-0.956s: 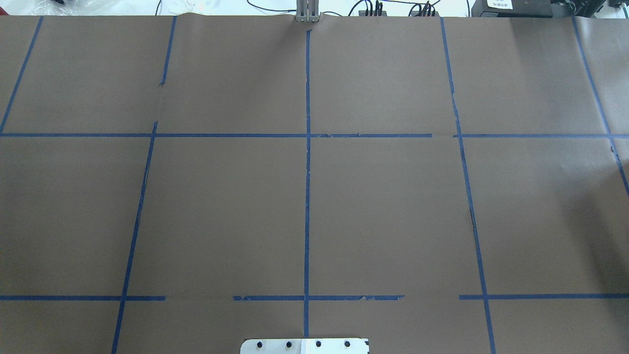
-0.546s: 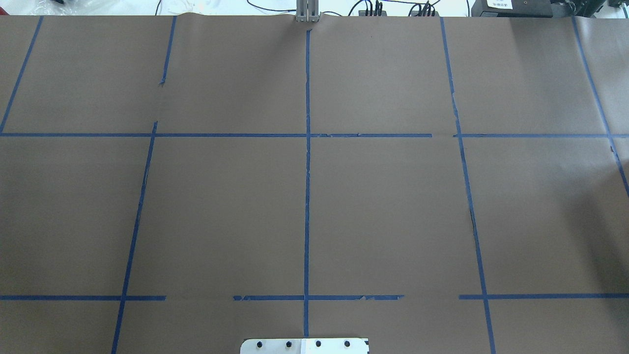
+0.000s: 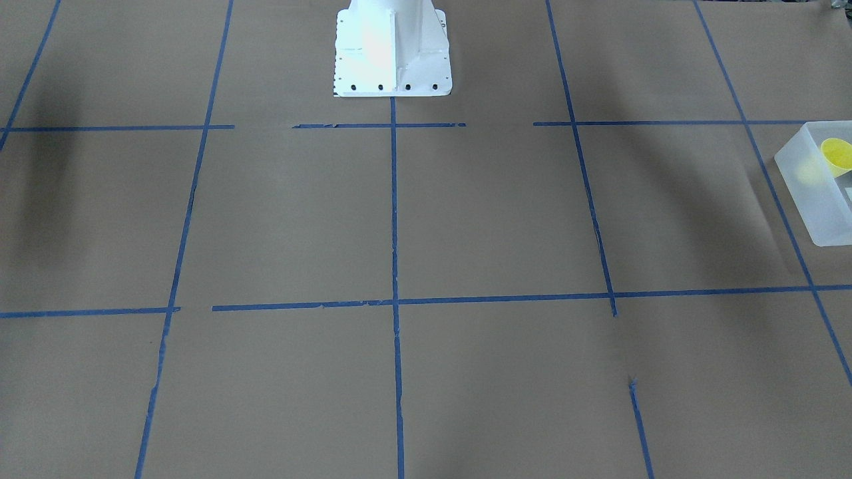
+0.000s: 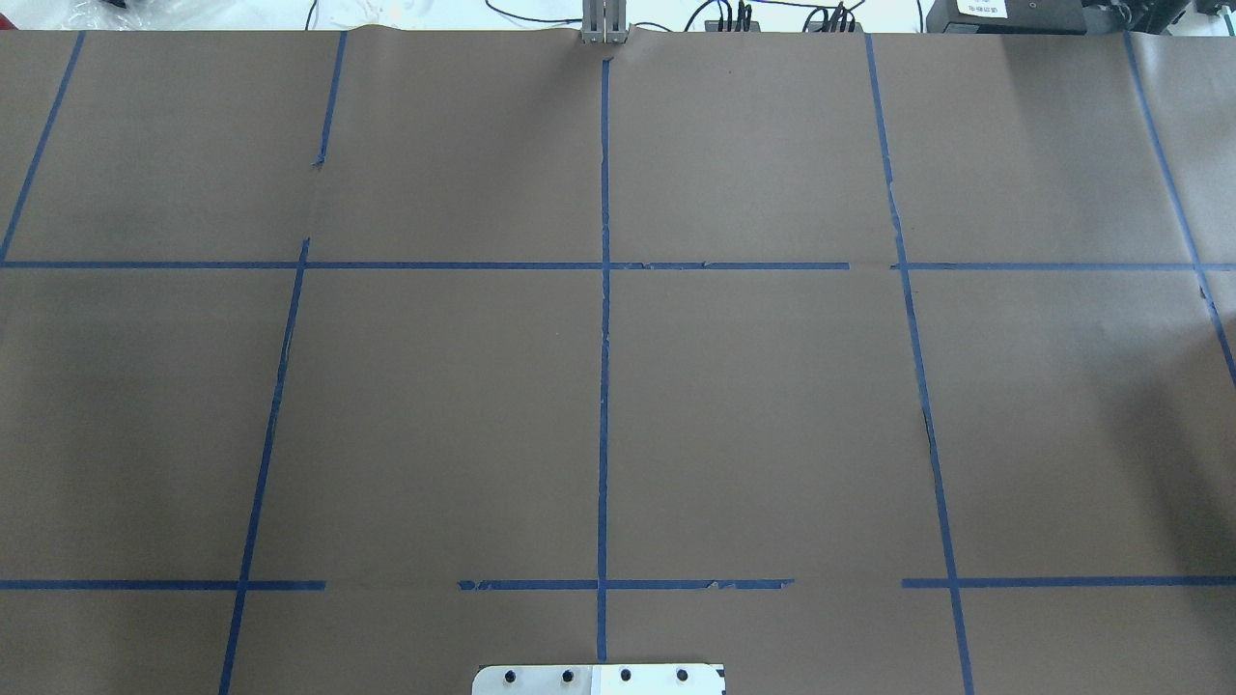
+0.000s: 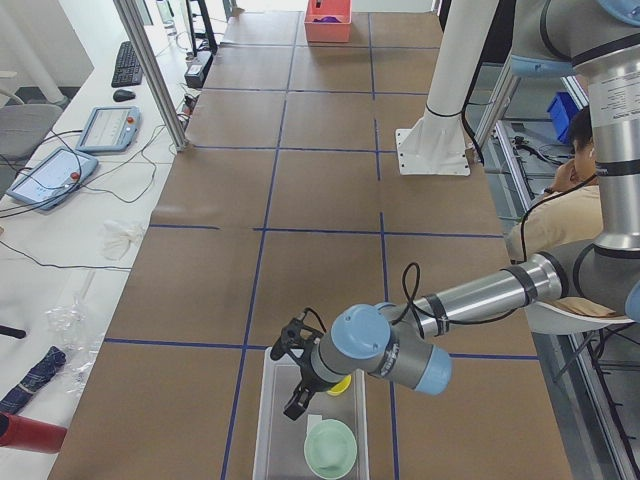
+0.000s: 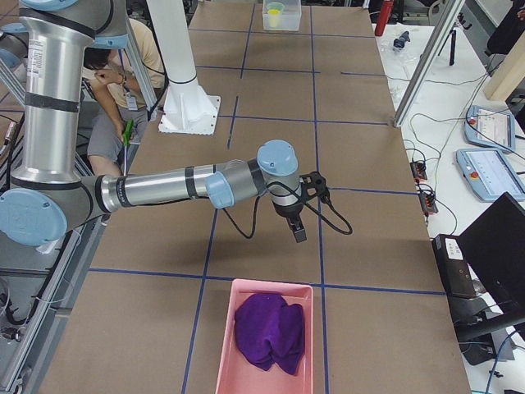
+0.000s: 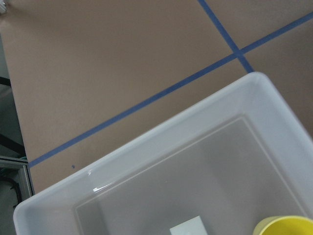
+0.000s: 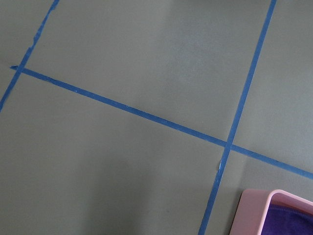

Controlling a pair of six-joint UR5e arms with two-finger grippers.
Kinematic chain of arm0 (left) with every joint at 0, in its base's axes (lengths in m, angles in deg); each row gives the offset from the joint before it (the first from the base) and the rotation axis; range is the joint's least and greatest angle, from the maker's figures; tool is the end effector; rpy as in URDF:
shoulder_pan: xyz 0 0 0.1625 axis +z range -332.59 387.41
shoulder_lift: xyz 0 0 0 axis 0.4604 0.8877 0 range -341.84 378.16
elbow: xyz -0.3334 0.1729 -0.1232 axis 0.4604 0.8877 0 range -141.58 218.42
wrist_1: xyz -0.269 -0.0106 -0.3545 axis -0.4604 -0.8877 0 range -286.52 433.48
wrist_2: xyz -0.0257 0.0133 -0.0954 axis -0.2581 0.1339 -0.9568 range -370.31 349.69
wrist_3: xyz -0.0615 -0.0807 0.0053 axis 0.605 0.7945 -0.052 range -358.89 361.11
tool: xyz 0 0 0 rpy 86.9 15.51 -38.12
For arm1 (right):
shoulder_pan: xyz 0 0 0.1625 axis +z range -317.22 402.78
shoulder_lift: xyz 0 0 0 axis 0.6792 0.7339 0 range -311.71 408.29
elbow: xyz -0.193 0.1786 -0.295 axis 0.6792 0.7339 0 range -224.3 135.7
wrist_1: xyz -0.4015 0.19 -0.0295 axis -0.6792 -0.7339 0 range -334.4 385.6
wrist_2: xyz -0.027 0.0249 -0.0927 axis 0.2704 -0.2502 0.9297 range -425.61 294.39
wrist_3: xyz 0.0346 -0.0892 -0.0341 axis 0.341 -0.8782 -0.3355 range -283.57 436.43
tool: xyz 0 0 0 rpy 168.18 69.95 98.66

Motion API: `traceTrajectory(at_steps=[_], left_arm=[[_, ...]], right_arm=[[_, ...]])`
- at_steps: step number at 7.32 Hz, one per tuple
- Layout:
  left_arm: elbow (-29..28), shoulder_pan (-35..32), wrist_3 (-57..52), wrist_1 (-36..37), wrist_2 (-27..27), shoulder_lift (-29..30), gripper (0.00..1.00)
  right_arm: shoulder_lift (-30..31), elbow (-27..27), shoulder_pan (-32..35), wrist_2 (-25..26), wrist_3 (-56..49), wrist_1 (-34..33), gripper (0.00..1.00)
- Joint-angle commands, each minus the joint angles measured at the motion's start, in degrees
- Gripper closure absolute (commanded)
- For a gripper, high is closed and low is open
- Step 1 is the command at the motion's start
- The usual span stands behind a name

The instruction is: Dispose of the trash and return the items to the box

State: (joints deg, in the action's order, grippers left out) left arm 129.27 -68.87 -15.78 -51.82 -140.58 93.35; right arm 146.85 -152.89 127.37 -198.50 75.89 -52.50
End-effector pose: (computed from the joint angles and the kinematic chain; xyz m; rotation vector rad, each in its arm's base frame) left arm -0.1146 -0.4222 0.6831 0.4908 0.6107 0.3066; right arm 0.0186 -0.4836 0.5111 0.3334 -0.7552 -0.2411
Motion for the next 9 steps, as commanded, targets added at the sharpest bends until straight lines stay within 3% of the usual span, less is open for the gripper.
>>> traceTrajectory(at_steps=[1,2,3,5,9], left_arm=[[11.0,0.3,-0.5,13.5,-0.8,-0.8,0.0],[10.1,1.0,-0.3,18.4,-0.8,-0.9,0.0],[10.6,1.3,-0.4,29.7,-1.3,1.1,0.0],[11.6,4.2,0.2,36.1,-0.6,1.5,0.0],[14.1,4.1,6.7,35.4,-9.2,0.5,0.0]], right_arm=[[0.1,0.0,-0.2,0.5,-0.1,-1.8,0.0],[0.5,-0.1,-0.4,0.5,-0.1,-4.9,0.0],[0.7,-0.1,-0.4,0.7,-0.3,-8.2,0.0],[1.8,-0.5,-0.3,0.3,0.0,-8.6,0.0],[1.4,-1.8,-0.4,0.0,6.2,-8.3,0.0]])
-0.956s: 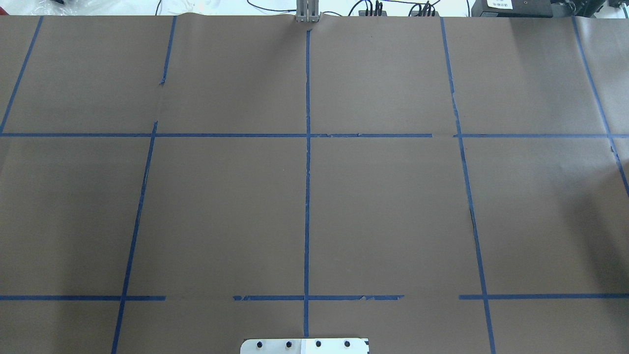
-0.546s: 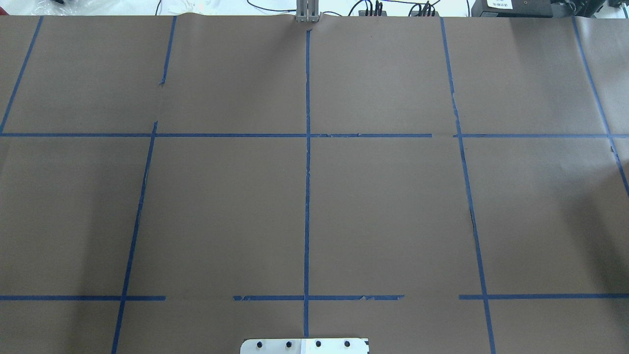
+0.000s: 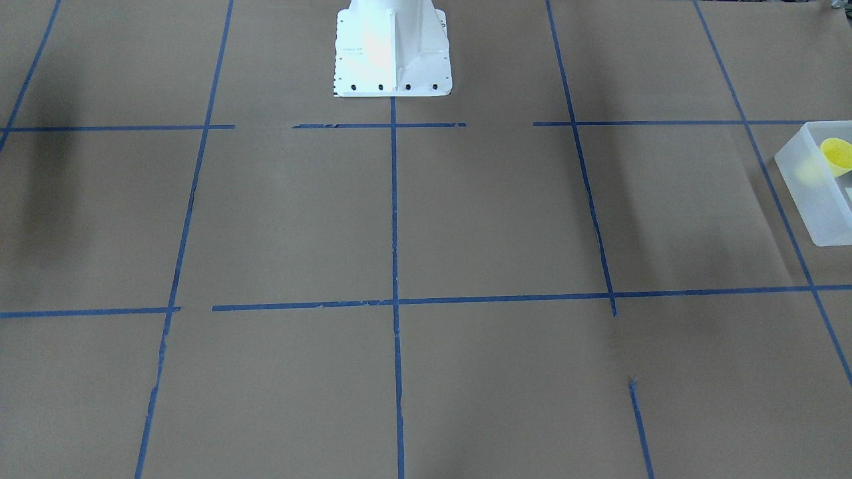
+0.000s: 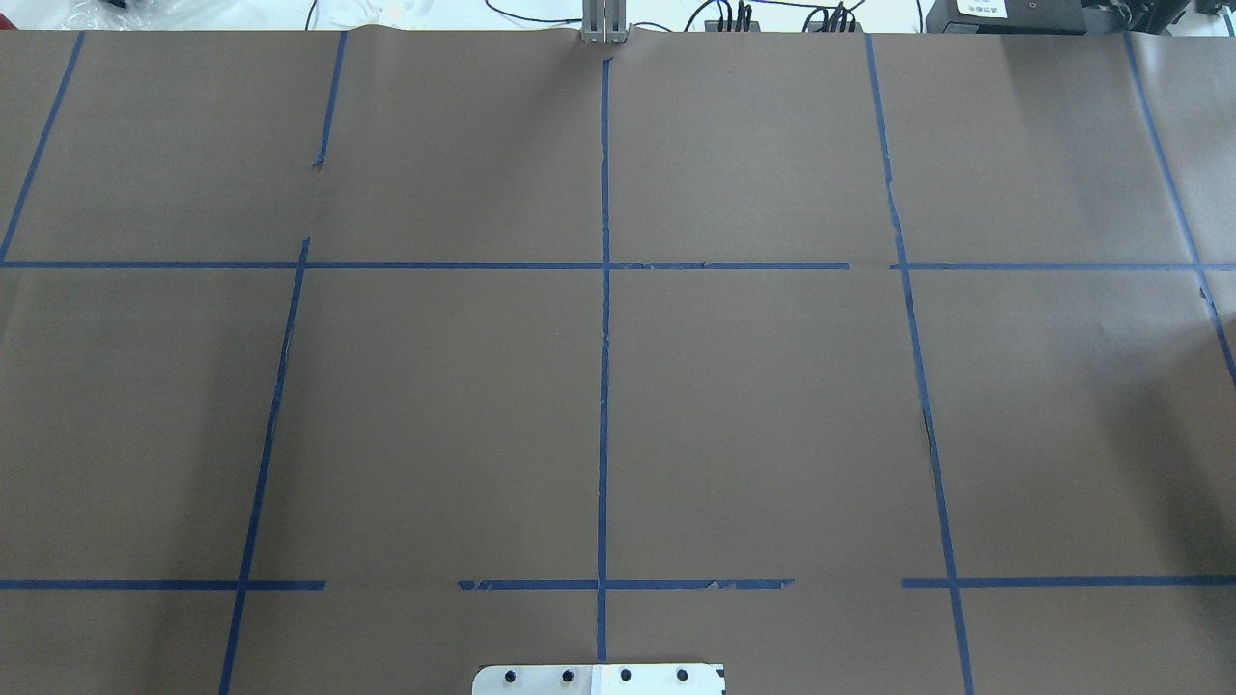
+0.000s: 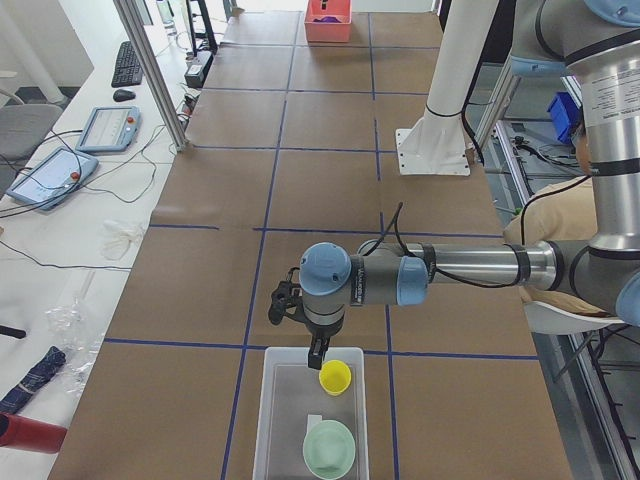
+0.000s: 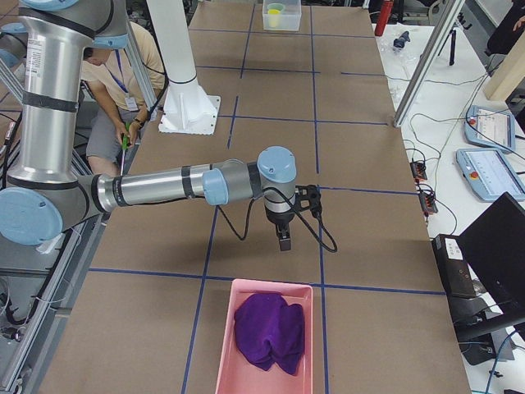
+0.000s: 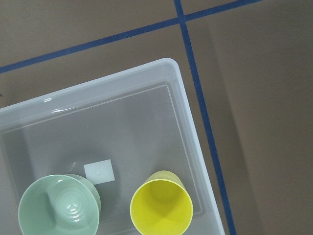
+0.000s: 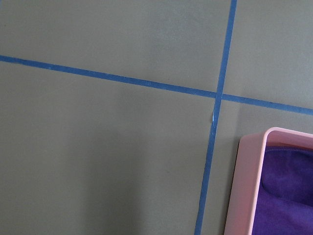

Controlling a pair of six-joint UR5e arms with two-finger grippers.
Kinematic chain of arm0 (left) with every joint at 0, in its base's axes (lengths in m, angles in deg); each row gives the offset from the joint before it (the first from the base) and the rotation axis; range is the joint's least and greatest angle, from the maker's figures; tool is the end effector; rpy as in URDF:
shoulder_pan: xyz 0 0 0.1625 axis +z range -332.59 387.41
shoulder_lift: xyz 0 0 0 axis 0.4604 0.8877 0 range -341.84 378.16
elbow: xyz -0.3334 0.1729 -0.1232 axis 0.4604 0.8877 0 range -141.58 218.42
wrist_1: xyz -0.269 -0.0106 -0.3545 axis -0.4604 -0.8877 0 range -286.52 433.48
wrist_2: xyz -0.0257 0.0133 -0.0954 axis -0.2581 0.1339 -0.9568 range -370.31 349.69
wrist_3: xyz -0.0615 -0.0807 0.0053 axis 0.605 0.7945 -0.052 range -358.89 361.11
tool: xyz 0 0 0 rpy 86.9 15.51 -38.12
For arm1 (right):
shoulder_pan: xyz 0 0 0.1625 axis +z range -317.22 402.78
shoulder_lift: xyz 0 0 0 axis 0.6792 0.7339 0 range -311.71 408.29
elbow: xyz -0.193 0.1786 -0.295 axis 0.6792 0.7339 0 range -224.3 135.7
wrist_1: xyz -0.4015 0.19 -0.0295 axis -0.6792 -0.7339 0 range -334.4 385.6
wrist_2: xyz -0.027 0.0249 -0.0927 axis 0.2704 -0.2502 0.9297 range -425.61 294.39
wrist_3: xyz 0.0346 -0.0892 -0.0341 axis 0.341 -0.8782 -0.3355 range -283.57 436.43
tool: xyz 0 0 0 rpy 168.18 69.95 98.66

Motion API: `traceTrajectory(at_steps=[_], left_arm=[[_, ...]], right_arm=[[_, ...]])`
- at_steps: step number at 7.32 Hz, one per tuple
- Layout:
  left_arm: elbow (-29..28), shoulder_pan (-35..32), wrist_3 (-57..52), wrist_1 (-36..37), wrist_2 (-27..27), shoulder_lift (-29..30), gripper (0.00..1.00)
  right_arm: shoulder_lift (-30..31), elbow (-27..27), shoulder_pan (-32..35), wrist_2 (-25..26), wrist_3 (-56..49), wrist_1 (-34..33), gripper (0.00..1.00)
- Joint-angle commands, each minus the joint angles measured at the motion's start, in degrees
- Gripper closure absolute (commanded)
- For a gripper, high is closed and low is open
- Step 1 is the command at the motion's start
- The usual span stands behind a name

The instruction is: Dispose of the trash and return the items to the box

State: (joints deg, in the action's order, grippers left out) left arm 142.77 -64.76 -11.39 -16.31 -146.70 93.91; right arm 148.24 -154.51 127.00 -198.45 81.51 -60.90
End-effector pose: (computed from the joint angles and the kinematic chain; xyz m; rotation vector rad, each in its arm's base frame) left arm -0.0759 -0.4244 0.6152 0.1017 0.8042 0.1697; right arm 0.0172 -0.4684 0.5247 0.1573 -0.7623 -0.1013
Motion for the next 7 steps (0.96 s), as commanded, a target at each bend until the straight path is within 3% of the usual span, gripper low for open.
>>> traceTrajectory(at_steps=[1,4,6,7], left_arm=[[0.8,0.1,2.5,-0.6,-3.0,0.6,0.0],[-1.9,-0.1,2.1,-0.2,-1.8,2.0,0.0],[-1.5,-0.7,2.1,-0.2,3.9,2.0,0.0],[-1.1,-0.8,2.2,-0.2,4.0,1.6,0.0]], right_arm=[[0.0,-0.2,0.0,0.0,0.6,0.1,0.0],[0.0,-0.1,-0.1,-0.1,0.9,0.2,0.0],[0.0,0.0,-0.1,0.3,1.4,0.3,0.0],[0.2,0.0,0.0,0.2,1.5,0.3,0.0]])
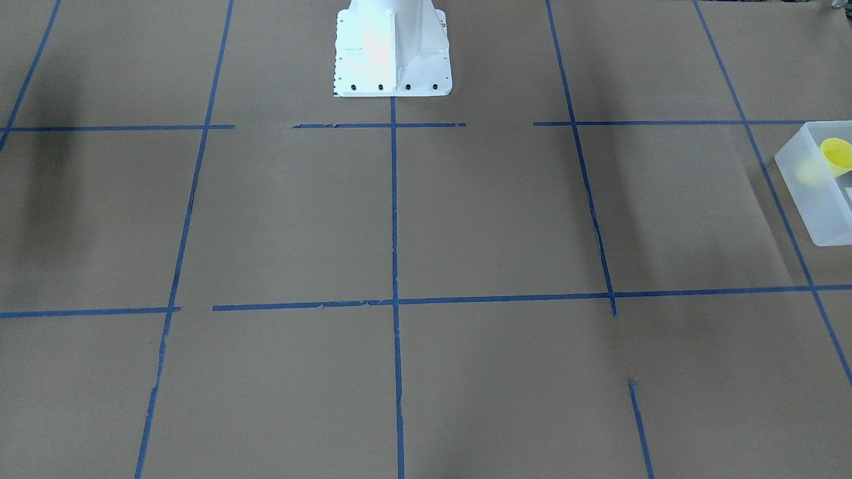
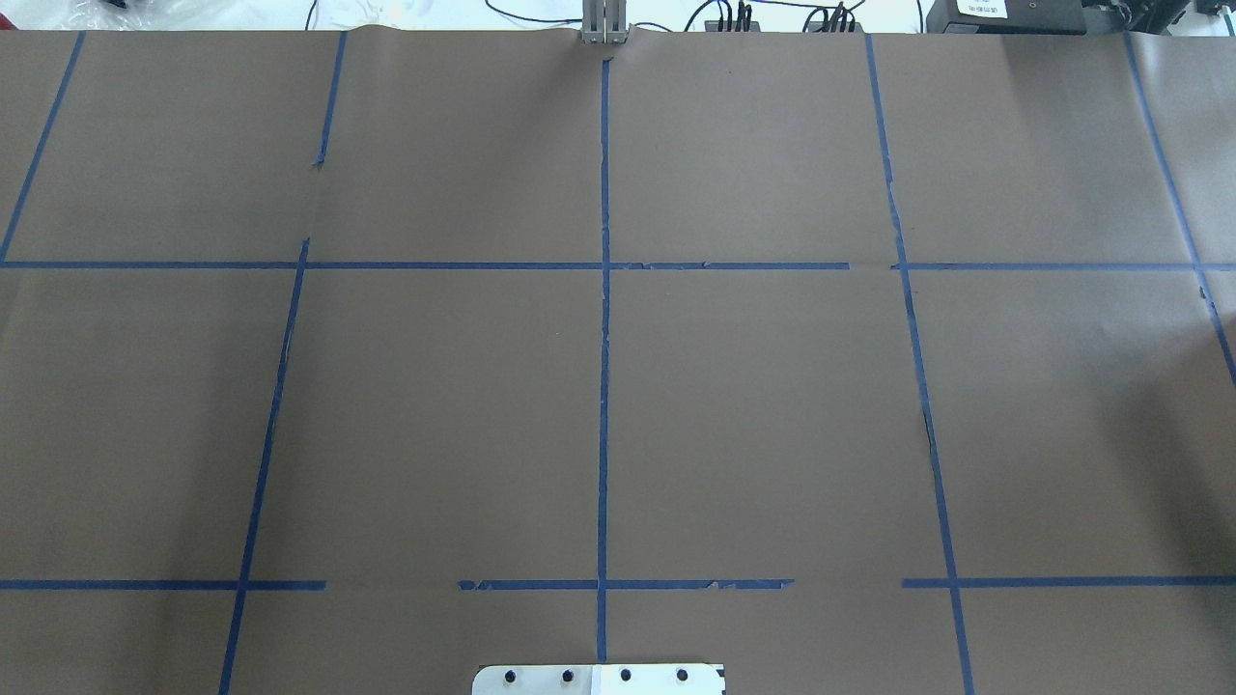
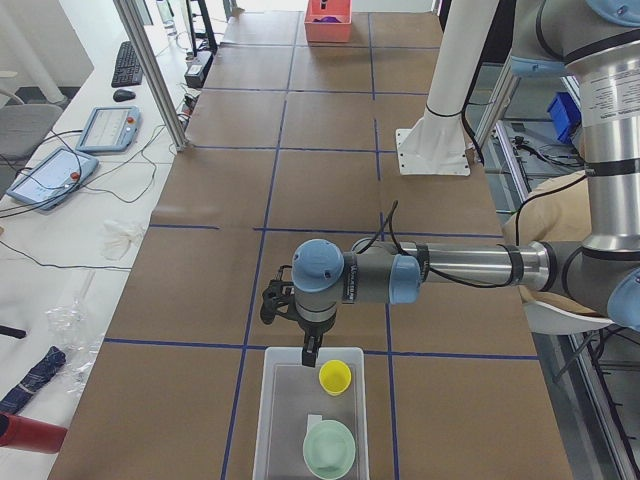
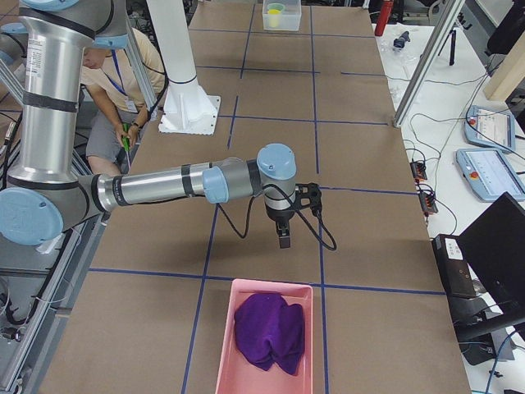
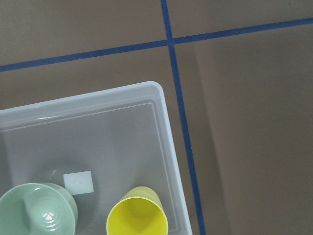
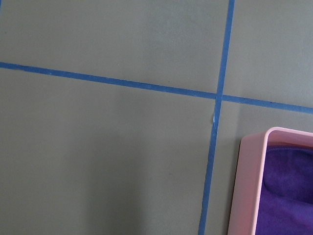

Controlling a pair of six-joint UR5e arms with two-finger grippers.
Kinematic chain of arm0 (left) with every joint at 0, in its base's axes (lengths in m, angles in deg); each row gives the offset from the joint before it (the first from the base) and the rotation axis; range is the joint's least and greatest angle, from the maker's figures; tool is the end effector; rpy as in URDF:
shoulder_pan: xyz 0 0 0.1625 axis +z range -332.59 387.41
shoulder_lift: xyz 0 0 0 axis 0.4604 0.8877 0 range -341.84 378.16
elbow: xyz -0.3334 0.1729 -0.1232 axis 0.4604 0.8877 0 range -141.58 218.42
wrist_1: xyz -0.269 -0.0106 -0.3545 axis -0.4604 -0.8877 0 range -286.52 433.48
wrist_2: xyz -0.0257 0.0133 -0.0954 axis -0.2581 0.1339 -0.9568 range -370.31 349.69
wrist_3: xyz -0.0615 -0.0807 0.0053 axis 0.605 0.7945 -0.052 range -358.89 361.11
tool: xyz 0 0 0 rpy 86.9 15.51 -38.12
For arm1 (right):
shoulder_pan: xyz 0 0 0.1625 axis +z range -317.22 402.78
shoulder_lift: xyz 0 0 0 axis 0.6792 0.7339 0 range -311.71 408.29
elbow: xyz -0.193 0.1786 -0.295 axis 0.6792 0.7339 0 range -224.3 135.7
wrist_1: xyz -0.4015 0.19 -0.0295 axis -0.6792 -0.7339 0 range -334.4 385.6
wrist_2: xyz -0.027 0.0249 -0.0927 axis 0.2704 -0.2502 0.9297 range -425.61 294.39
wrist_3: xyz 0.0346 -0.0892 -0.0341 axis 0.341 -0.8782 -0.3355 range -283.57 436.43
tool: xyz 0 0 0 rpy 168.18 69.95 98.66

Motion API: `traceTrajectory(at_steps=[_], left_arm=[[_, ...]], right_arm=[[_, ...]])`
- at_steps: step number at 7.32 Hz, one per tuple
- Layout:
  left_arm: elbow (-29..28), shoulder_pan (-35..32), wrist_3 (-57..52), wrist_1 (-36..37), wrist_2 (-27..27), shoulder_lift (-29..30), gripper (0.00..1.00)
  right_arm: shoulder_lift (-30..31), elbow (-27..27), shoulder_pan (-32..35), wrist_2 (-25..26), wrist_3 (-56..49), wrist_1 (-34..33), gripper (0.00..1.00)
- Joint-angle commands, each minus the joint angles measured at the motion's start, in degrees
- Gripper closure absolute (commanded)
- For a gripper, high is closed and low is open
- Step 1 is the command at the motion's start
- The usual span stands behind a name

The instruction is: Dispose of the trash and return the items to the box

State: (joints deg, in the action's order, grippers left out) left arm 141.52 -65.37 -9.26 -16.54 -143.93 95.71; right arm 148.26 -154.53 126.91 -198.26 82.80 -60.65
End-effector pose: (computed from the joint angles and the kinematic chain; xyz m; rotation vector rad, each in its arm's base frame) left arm -0.0845 -0.4364 0.6161 0.0983 0.7555 0.1306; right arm 0.0166 -0.4685 0.5244 0.1527 -0.7611 -0.0827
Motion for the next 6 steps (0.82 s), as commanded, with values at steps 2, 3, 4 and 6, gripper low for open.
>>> traceTrajectory(at_steps=[2,3,4,6], left_arm=[[0.5,-0.5,0.0,-0.1,1.2,-0.5,0.0],[0.9,-0.6,0.0,-0.1,1.1,-0.5,0.0],[0.9,-0.6,-0.1,-0.1,0.9,-0.6,0.0],[1.3,-0.6,-0.1,-0.1,0.9,-0.6,0.0]], right_arm=[[0.3,0.2,0.0,0.1,0.1,0.1,0.0],[0.4,0.2,0.0,0.1,0.1,0.1,0.0],[0.6,0.4,0.1,0.0,-0.4,0.1,0.0],[2.7,0.2,0.1,0.0,-0.9,0.4,0.0]])
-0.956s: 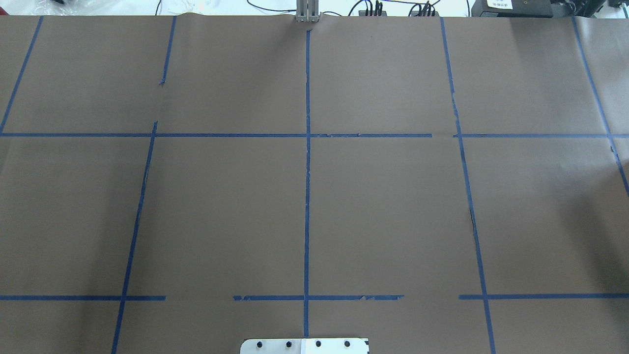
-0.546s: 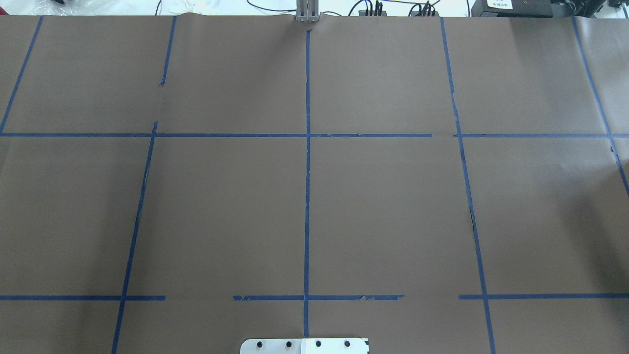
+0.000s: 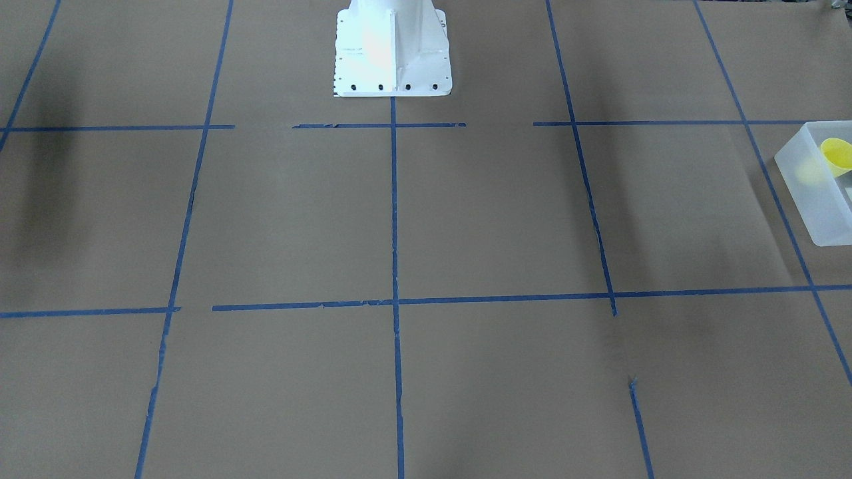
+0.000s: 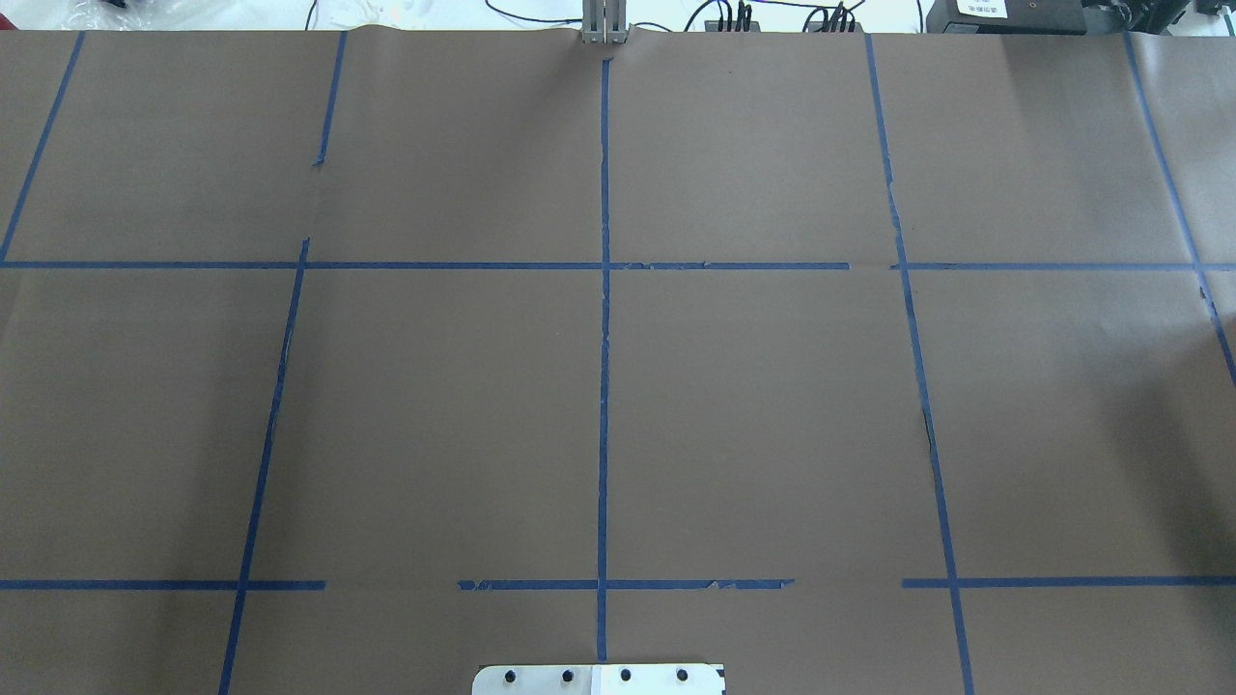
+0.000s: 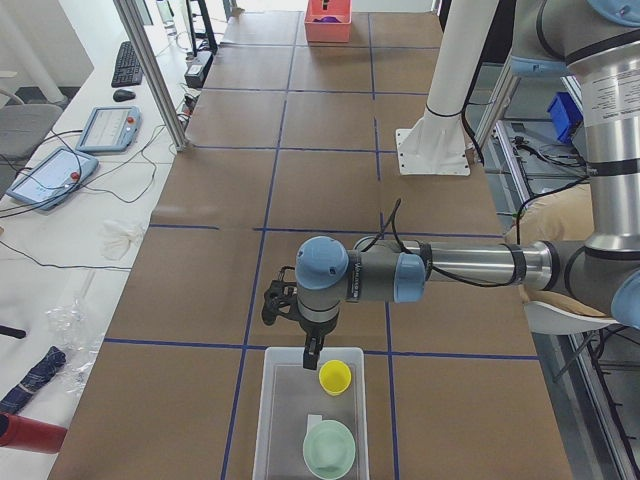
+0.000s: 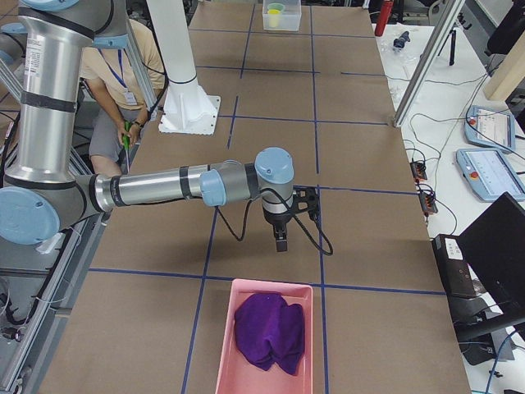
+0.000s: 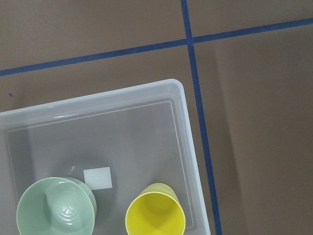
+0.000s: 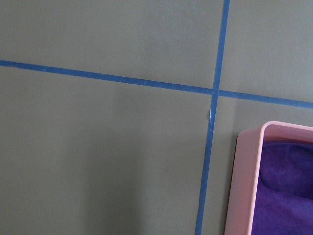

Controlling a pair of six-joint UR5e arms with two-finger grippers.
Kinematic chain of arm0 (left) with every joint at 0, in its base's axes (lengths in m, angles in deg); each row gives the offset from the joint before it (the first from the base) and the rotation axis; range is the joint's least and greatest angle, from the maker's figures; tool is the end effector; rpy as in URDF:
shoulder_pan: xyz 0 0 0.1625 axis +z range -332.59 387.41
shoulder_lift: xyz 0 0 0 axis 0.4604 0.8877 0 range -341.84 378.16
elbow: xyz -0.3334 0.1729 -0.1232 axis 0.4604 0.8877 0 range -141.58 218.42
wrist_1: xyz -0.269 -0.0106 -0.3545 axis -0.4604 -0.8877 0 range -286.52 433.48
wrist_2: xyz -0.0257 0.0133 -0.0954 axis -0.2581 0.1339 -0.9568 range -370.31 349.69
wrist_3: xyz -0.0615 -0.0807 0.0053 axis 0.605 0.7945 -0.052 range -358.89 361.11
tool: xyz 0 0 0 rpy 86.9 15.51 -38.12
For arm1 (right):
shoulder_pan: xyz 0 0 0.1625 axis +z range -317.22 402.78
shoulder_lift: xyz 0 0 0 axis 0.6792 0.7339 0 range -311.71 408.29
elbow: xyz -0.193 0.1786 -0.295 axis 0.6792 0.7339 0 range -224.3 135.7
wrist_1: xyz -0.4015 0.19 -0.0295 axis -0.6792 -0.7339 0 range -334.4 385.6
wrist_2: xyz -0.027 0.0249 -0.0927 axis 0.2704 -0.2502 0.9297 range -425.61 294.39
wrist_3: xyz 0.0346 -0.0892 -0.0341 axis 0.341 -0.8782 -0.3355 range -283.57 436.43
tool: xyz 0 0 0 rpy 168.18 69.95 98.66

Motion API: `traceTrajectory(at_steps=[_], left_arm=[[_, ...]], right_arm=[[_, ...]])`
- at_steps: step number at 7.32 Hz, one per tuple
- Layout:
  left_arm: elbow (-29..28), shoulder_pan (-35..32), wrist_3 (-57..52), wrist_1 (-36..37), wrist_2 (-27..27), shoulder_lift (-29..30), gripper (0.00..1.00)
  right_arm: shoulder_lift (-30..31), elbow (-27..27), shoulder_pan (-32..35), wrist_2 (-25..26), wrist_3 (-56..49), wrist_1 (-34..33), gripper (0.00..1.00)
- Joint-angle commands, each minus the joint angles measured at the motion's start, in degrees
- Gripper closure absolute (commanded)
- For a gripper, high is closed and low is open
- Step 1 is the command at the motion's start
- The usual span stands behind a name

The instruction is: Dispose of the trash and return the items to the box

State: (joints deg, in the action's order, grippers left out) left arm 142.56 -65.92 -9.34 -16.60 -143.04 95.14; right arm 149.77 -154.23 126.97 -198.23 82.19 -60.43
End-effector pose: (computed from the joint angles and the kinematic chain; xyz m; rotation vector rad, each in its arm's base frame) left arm -0.0897 -0.4323 0.6119 0.1094 0.7384 0.1264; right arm 0.0181 -0.4591 0.5389 0.1309 -0.7578 -0.0814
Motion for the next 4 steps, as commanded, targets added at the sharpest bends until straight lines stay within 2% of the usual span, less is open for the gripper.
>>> traceTrajectory(at_steps=[1,4], left_arm=[[0.4,-0.6,0.0,0.0,0.1,-0.1,0.0],[1.1,-0.7,0.0,0.0,0.2,-0.2,0.0]], right_arm=[[1.7,-0.3,0.1,-0.4,0.0,0.2,0.0],[1.6,-0.4,0.1,-0.5,-0.3,1.1,0.0]])
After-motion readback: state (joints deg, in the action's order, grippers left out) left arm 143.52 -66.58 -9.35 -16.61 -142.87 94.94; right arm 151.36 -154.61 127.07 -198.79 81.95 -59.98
